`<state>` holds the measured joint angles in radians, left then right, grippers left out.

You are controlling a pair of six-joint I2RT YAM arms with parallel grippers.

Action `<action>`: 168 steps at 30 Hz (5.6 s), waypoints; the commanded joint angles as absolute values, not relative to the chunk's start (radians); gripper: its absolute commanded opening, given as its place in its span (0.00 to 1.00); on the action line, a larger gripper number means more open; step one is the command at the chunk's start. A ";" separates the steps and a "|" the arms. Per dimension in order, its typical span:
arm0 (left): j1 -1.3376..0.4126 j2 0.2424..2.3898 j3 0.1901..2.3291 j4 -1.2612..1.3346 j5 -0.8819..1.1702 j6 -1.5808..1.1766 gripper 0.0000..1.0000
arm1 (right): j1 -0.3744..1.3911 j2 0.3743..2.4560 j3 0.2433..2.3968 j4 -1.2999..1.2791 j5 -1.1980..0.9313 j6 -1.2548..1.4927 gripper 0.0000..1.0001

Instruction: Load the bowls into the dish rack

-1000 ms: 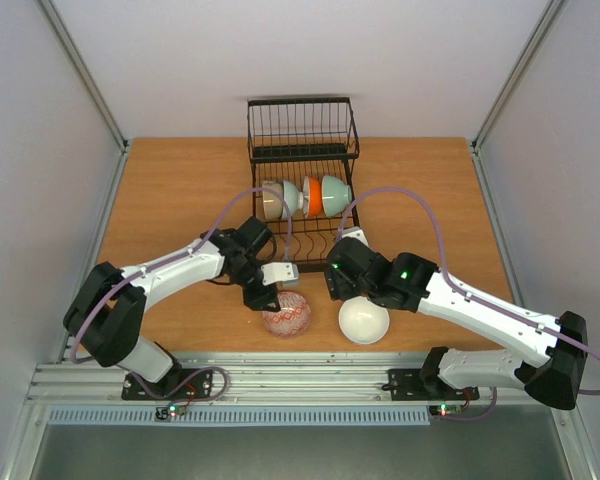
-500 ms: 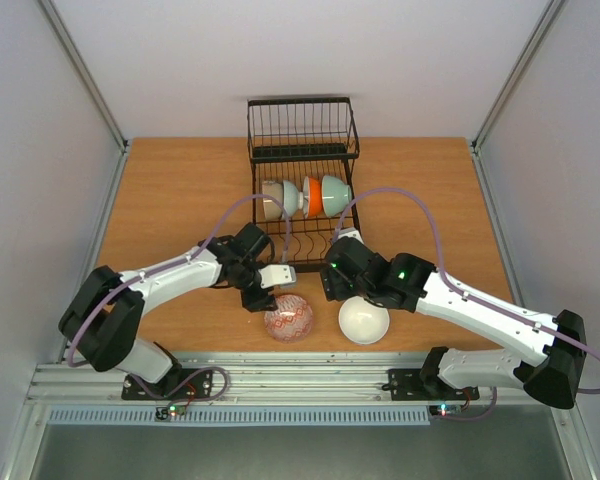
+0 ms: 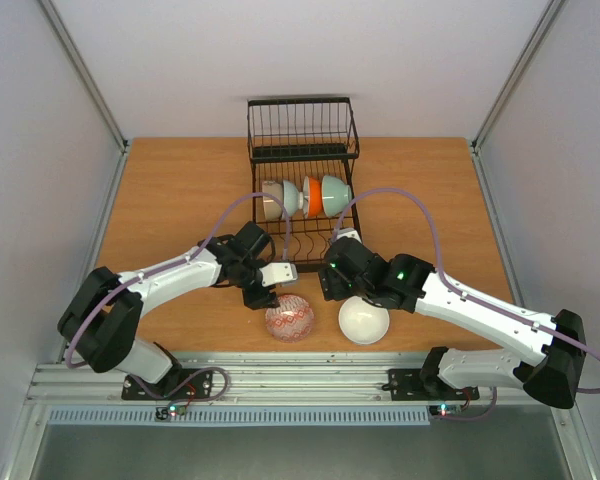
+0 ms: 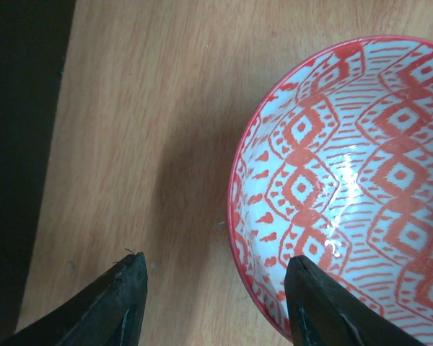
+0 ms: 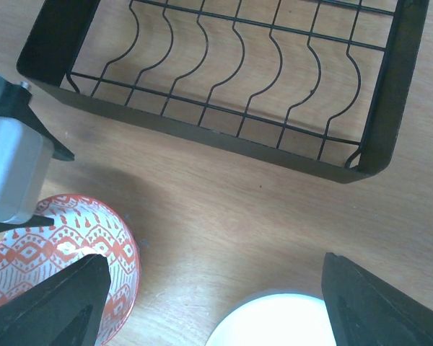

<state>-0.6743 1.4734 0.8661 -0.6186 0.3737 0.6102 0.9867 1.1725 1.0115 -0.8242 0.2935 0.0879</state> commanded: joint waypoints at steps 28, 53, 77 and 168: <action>-0.514 1.456 0.938 -0.723 0.769 0.633 0.00 | 0.989 1.125 0.926 -0.648 0.087 0.059 0.84; -0.260 1.326 0.863 -0.630 1.103 0.584 0.00 | 0.949 1.212 0.762 -0.143 -0.325 0.229 0.84; -0.219 1.320 0.888 -0.667 1.172 0.597 0.01 | 0.950 1.272 0.764 -0.053 -0.386 0.285 0.12; -0.204 1.445 1.040 -1.244 1.221 0.963 0.88 | 0.820 1.256 0.740 -0.039 -0.382 -0.040 0.01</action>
<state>-0.2062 1.4666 1.0328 -1.1847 1.2079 0.8974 0.8268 1.2324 0.7246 -0.1230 -0.3443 -0.0280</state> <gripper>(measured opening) 0.872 0.070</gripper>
